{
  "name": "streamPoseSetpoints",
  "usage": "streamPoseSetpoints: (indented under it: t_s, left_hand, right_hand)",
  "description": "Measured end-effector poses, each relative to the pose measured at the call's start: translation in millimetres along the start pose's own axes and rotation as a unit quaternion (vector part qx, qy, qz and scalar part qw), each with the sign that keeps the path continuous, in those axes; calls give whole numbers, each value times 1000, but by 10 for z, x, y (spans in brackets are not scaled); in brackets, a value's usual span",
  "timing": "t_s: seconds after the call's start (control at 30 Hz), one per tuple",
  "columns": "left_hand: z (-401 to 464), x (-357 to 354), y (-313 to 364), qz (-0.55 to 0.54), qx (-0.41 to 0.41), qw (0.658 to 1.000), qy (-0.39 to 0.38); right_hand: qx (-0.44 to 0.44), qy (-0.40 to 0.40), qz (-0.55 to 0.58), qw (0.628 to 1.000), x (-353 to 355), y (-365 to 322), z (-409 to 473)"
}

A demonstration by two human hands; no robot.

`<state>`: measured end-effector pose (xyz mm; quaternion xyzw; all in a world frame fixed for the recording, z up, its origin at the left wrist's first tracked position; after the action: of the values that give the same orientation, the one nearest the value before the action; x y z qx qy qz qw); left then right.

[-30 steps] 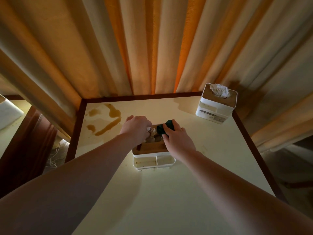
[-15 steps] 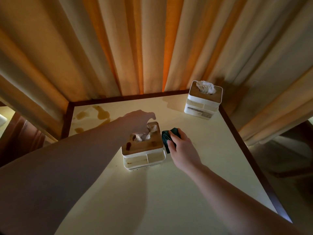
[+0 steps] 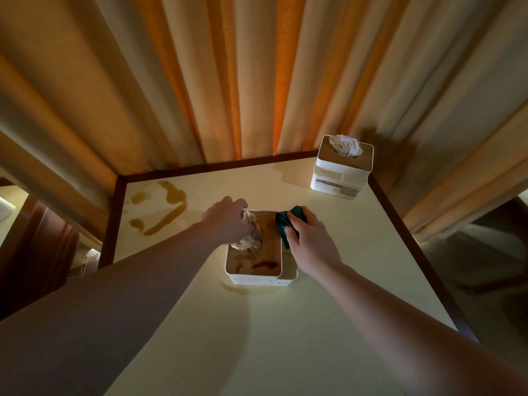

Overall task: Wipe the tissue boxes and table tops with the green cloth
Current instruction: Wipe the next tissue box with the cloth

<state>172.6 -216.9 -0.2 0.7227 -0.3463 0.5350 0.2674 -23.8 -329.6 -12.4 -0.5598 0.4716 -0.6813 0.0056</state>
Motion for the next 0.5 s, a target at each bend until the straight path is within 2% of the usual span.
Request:
streamPoseSetpoints:
  t_s: [0.13,0.33,0.5]
  left_hand:
    - [68,37,20,0,-41,999,10]
    - [81,14,24,-25,3,1000,16]
    - [69,-54,43,-61,32,997,36]
  right_hand:
    - [20,-13,-25,999,-58,-153,96]
    - [19,-50,-88,995,-189,-321,321]
    - [24,-66,-121,990,-216,-226,155]
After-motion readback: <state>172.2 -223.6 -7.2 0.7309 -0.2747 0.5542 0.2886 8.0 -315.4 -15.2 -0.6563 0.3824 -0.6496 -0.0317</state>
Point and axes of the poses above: each hand's wrist, its own z-axis towards the middle knuckle, its own x-axis out of the back of the hand, y = z × x, the point moved 1 cm from there along z, towards the middle knuckle, and after that the axes turned 12 degrees about z, right-handed, at the moved point
